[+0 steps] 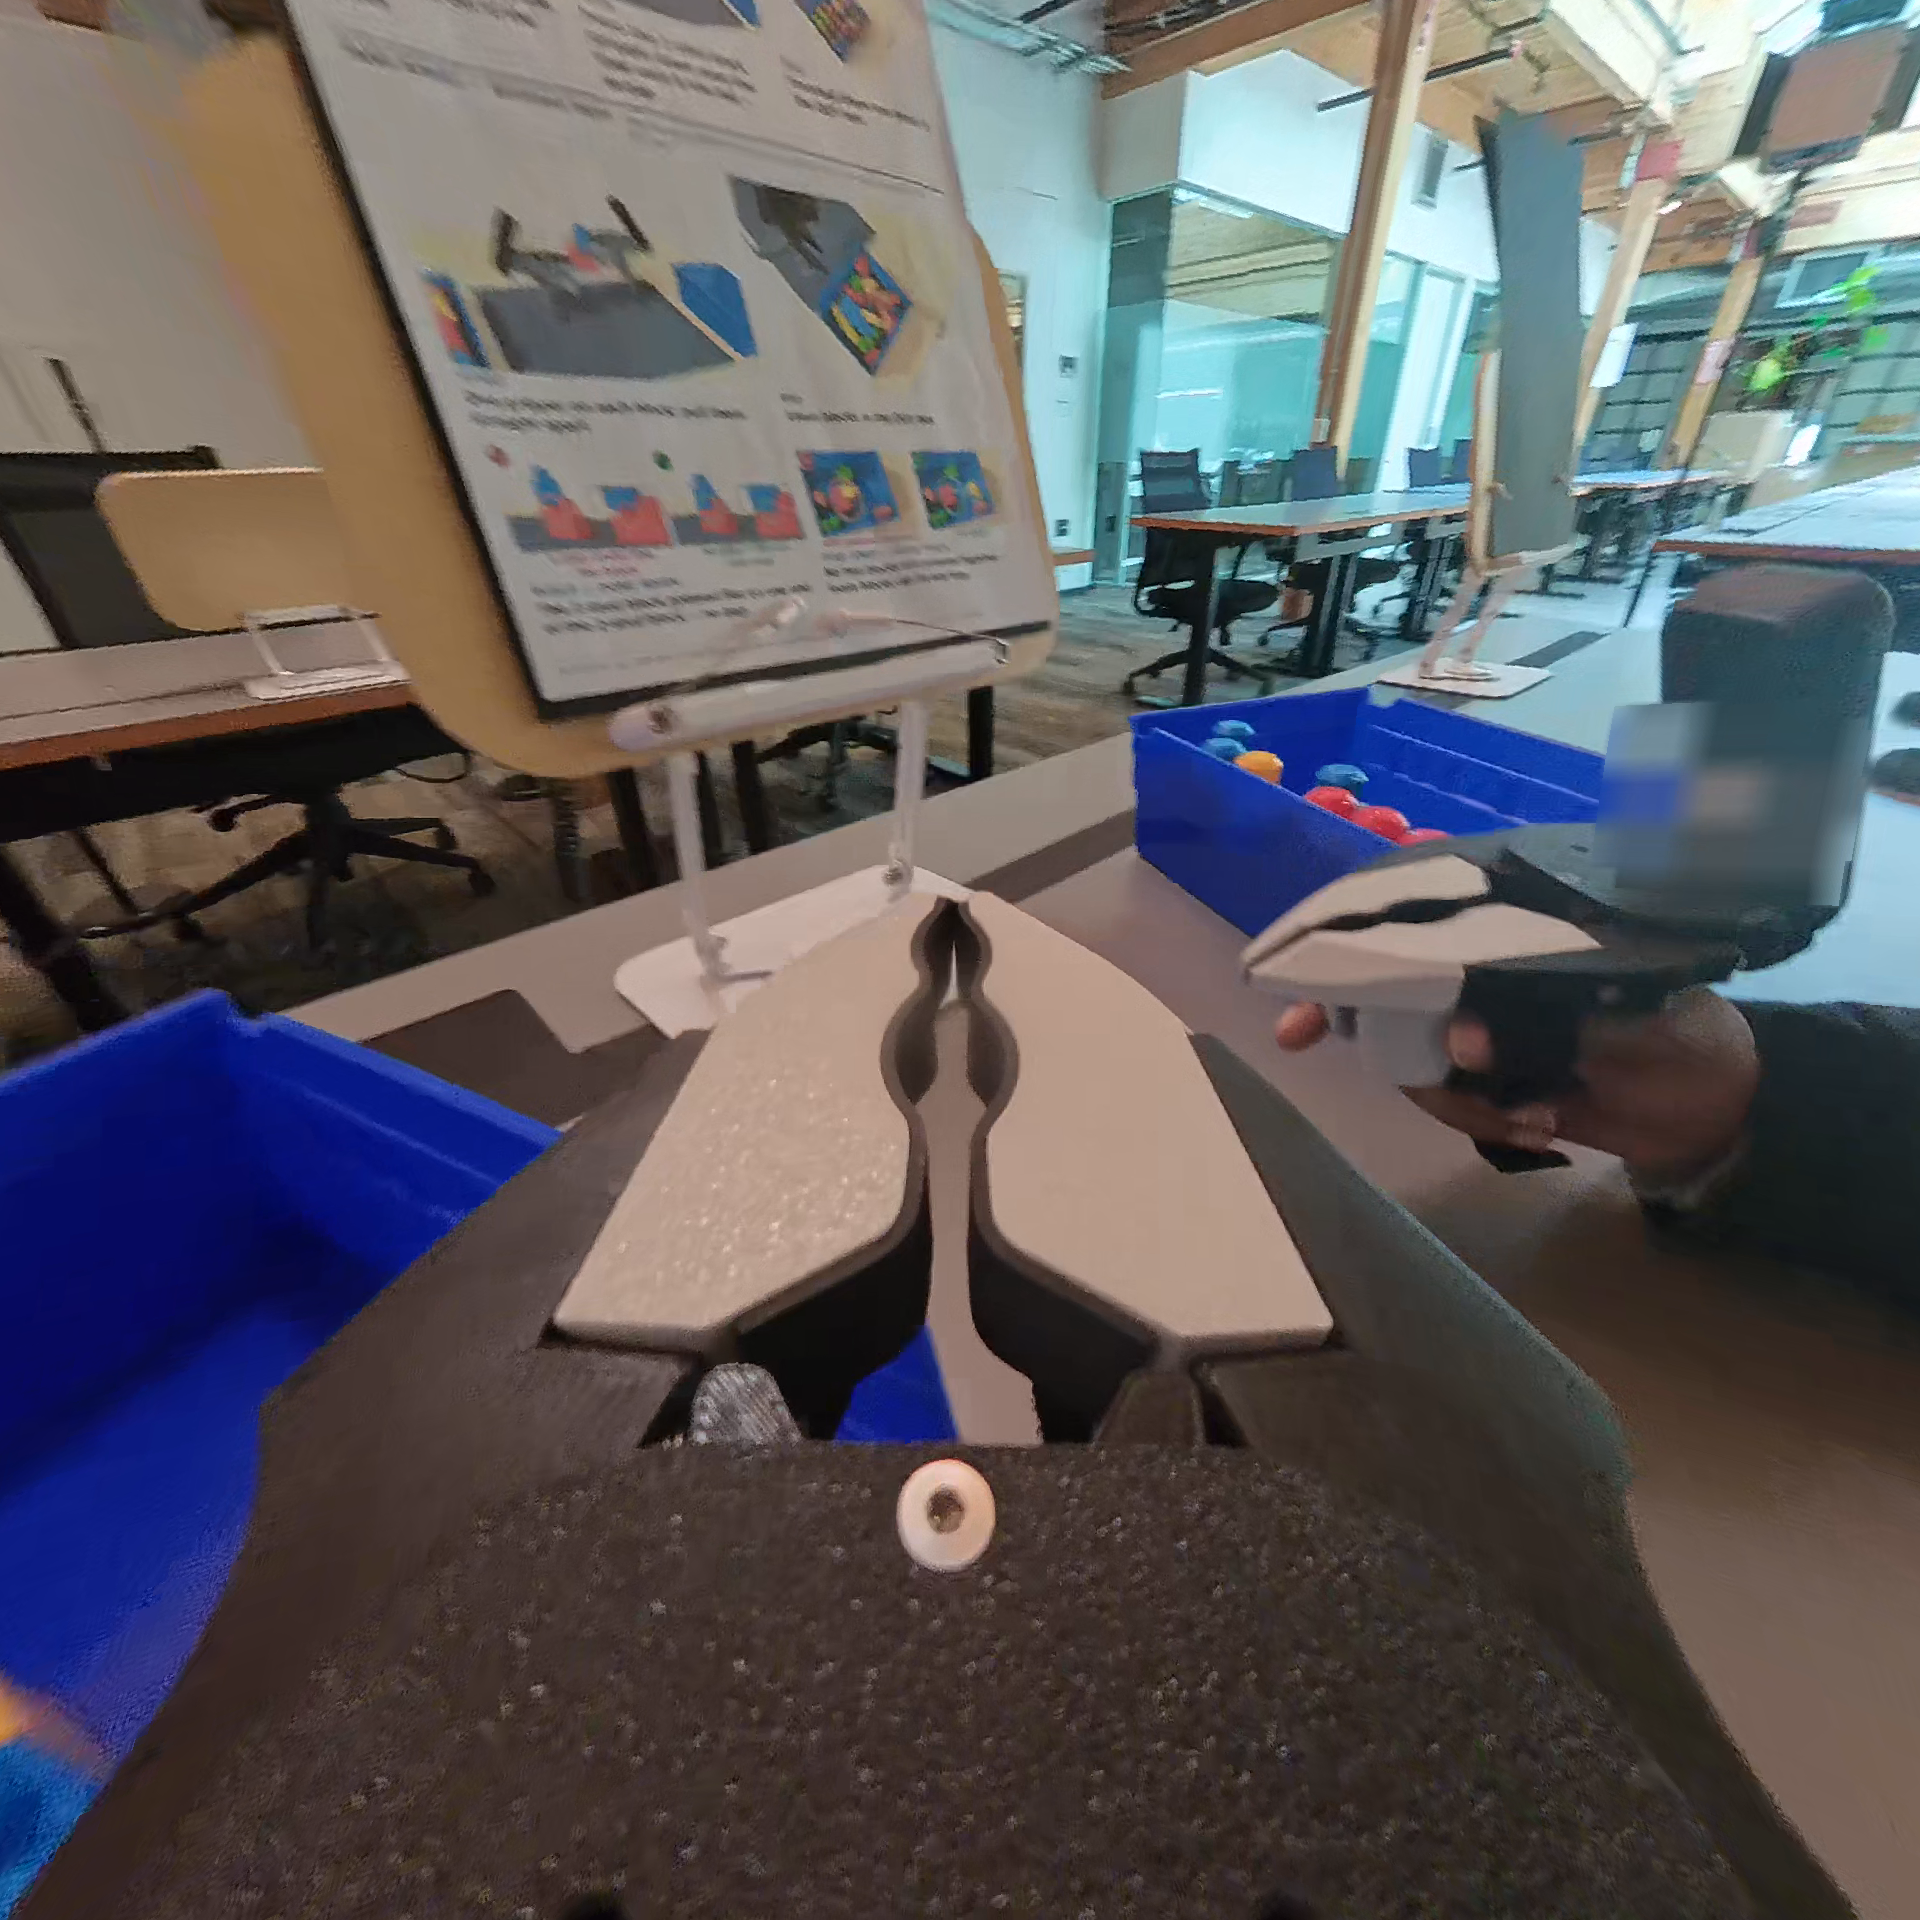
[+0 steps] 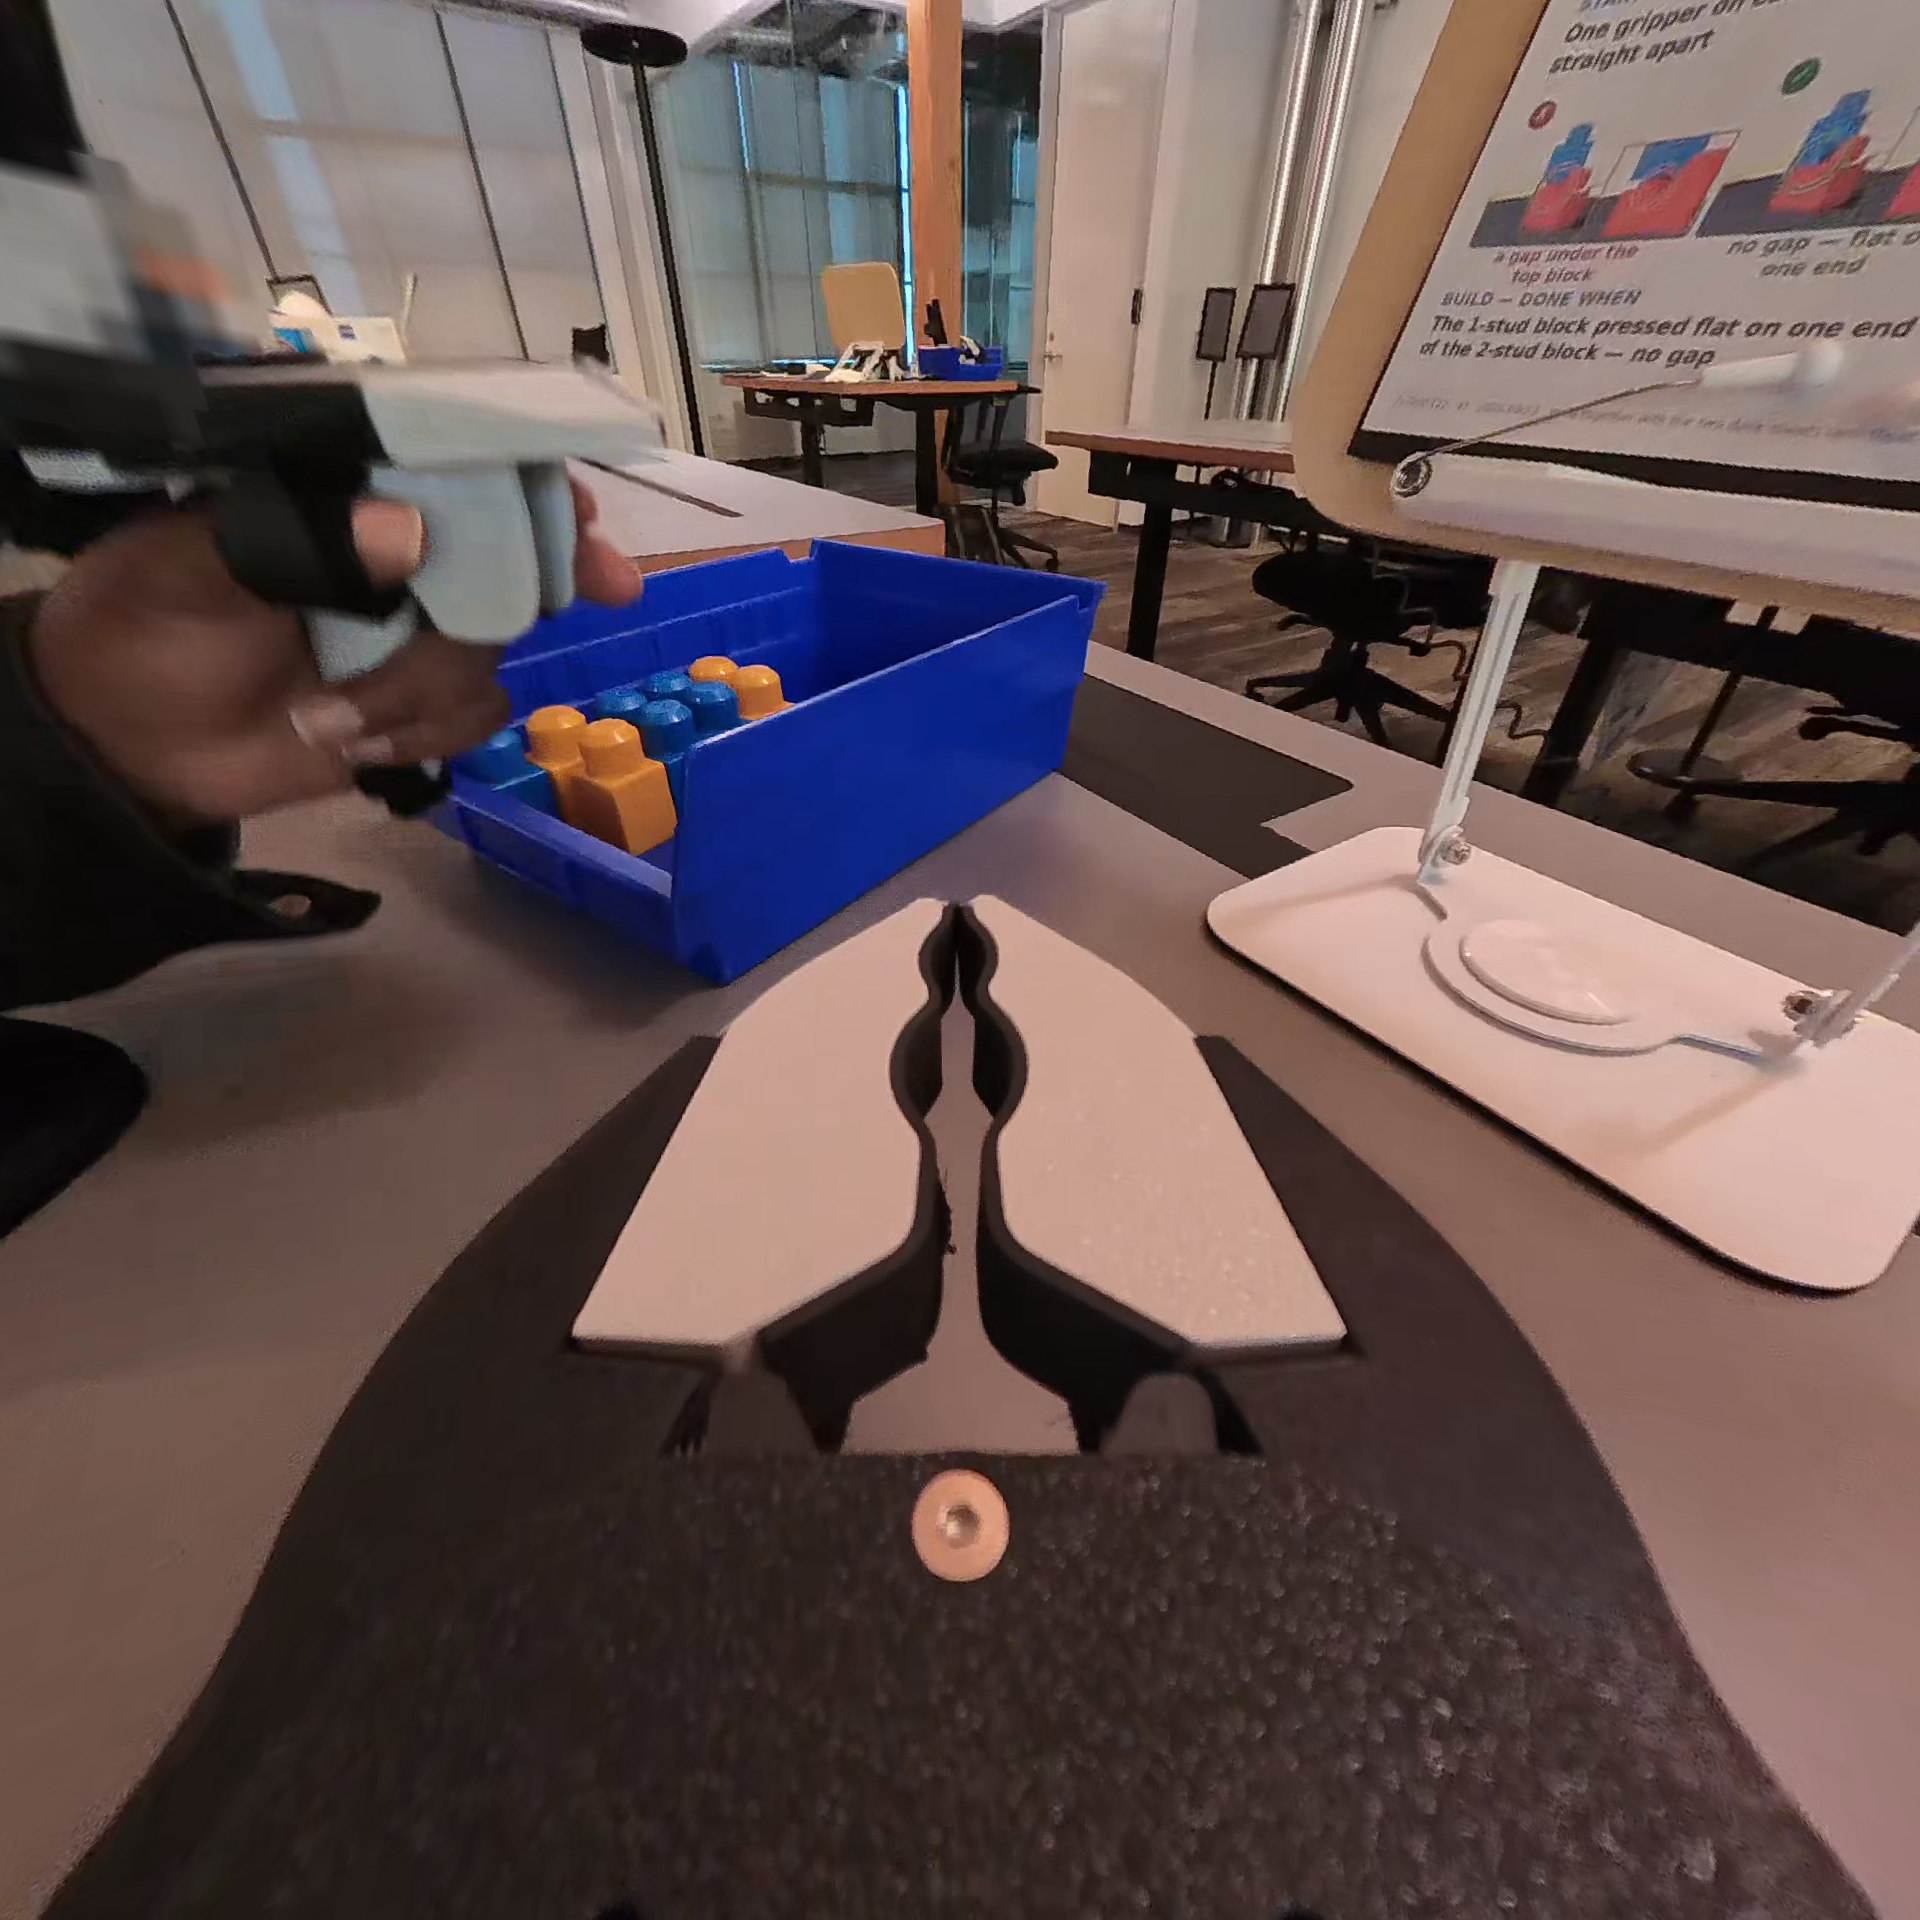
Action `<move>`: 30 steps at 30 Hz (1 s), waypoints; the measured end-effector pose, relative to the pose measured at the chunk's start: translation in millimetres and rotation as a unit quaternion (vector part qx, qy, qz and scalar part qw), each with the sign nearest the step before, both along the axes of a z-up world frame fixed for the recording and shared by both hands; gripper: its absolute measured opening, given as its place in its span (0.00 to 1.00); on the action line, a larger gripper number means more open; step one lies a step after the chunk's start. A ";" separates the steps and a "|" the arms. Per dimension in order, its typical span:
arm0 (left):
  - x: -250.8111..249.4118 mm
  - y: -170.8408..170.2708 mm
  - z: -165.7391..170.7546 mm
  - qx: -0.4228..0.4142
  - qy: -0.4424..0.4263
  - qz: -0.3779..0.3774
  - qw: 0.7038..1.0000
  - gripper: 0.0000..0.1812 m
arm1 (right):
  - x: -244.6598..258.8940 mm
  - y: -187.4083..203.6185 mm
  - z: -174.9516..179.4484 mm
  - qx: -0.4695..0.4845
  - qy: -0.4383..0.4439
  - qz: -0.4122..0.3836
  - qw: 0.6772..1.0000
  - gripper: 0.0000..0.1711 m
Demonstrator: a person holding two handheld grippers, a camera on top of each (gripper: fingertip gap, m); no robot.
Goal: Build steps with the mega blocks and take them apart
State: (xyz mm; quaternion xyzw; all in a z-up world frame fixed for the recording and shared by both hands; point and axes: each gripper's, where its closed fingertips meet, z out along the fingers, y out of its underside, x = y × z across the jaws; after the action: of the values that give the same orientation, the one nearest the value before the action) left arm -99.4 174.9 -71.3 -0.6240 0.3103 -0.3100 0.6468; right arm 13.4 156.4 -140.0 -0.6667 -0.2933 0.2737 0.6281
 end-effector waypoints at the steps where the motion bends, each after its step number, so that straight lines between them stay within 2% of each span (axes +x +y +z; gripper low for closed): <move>1: -8.8 4.5 8.1 -0.001 0.008 0.011 1.000 0.00 | 0.3 0.4 -0.7 0.001 -0.003 -0.001 1.000 0.00; 5: -50.7 31.3 27.8 -0.037 0.054 0.051 0.997 0.00 | 0.5 1.3 -4.5 0.003 -0.015 -0.002 1.000 0.00; 9: -92.8 65.3 26.5 -0.079 0.154 0.082 0.982 0.04 | -1.4 1.0 -6.2 0.004 -0.026 0.001 1.000 0.00; 14: -139.7 102.3 -11.8 -0.173 0.298 0.103 0.933 0.12 | -5.2 -0.1 -11.4 0.001 -0.040 0.010 0.999 0.00; 19: -171.4 110.9 -79.3 -0.311 0.419 0.091 0.848 0.21 | -8.3 -1.9 -14.5 -0.004 -0.045 0.020 0.999 0.00; 22: -185.0 112.6 -108.1 -0.352 0.471 0.088 0.804 0.24 | -9.9 -4.0 -16.4 -0.008 -0.047 0.028 0.998 0.00; 25: -190.8 114.4 -124.1 -0.376 0.496 0.082 0.778 0.25 | -12.0 -5.4 -17.5 -0.011 -0.048 0.035 0.998 0.00; 30: -194.0 119.3 -140.8 -0.398 0.518 0.080 0.753 0.20 | -14.7 -6.8 -18.8 -0.017 -0.050 0.045 0.998 0.00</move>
State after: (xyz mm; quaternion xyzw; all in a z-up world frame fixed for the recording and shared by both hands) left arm -293.4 294.2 -212.1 -0.9125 0.3954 0.0185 0.1026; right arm -1.3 149.6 -158.8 -0.6759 -0.3493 0.2733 0.5886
